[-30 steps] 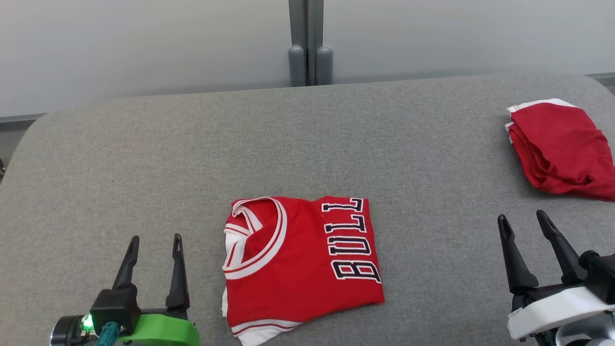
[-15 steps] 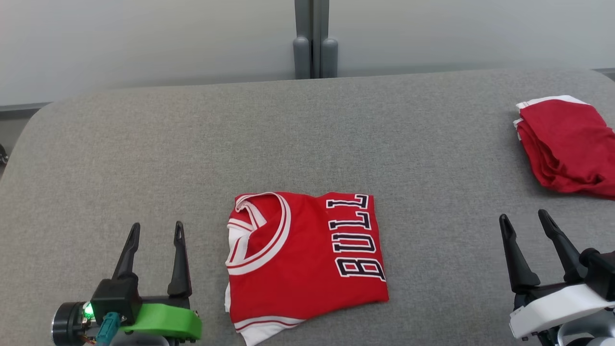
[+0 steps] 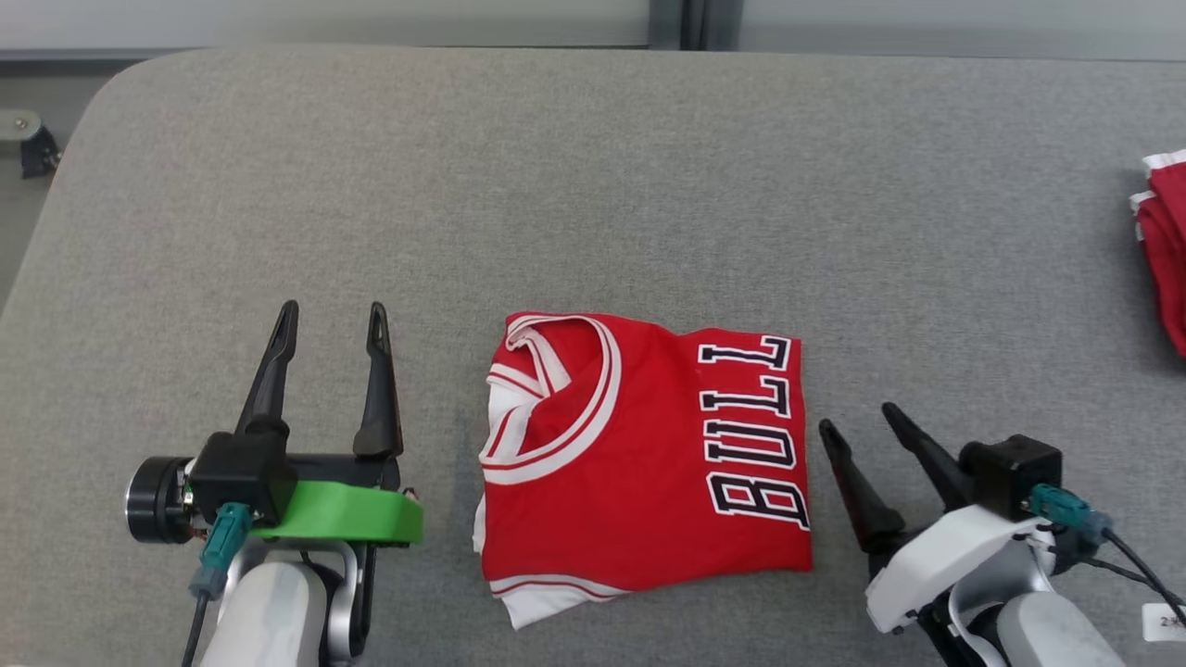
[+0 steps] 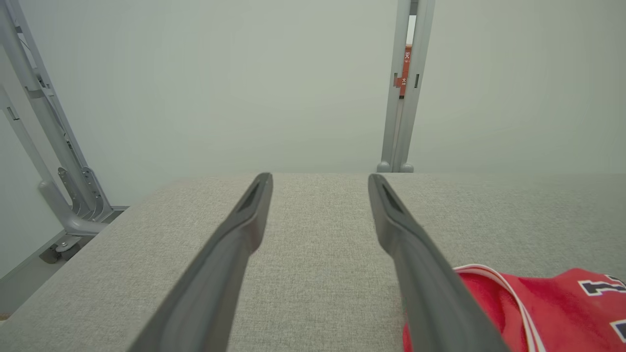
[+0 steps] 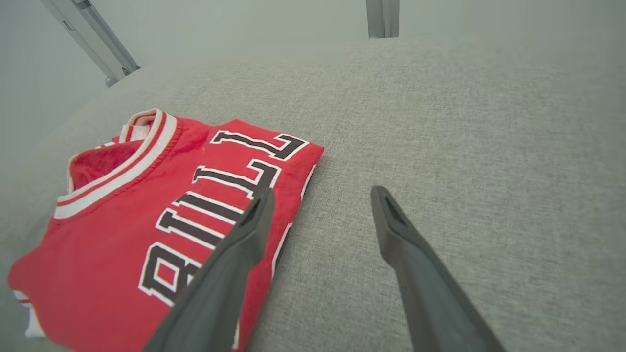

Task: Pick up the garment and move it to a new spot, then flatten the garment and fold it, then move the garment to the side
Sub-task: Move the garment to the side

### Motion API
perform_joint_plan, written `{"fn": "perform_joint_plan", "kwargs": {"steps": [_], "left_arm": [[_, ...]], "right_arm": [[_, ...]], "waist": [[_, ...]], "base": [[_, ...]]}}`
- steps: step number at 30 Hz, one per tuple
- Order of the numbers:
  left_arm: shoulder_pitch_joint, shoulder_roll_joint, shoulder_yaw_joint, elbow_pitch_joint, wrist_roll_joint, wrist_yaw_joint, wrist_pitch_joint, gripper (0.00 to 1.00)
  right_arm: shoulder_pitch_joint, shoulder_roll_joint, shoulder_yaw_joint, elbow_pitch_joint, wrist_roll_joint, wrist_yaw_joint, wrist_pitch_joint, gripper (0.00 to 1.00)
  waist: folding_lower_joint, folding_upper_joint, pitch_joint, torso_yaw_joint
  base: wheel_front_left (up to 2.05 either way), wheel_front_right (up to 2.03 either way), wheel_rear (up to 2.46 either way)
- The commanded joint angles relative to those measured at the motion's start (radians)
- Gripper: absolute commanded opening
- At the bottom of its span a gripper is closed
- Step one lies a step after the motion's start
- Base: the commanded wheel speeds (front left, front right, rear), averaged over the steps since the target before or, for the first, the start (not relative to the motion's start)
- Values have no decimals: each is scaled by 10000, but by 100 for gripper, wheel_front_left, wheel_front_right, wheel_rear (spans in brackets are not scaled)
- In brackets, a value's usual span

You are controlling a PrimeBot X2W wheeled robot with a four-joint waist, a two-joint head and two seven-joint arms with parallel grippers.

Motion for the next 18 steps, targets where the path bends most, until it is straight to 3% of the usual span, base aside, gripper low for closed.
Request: {"fn": "perform_joint_plan", "kwargs": {"steps": [1,8,9,10,11,12,18], "left_arm": [[-256,-89,53,-55,140,-53,-42,100],[-433,-357,201,-143,315,-259,-46,100],[-426,-376,228,-152,343,-288,-46,100],[-410,-392,256,-160,367,-315,-47,100],[-374,-406,293,-173,418,-327,-47,100],[-338,-419,312,-178,446,-357,-47,100],[-184,-471,479,-252,650,-476,-39,100]], "right_arm": [[-277,32,165,277,113,-3,-113,100],[-862,-6,1032,1668,651,-3,130,100],[-893,-60,1201,1762,770,-3,158,60],[-923,-90,1316,1802,872,-3,115,42],[-937,-158,1489,1826,983,-3,111,11],[-952,-228,1590,1821,1061,-3,47,0],[-1130,-645,1771,1375,1309,-8,-624,0]], "waist": [[0,0,551,525],[0,0,734,709],[0,0,743,708],[0,0,747,692],[0,0,741,650],[0,0,734,609],[0,0,687,74]], "base": [[0,0,0],[0,0,0],[0,0,0],[0,0,0],[0,0,0],[0,0,0],[0,0,0]]}}
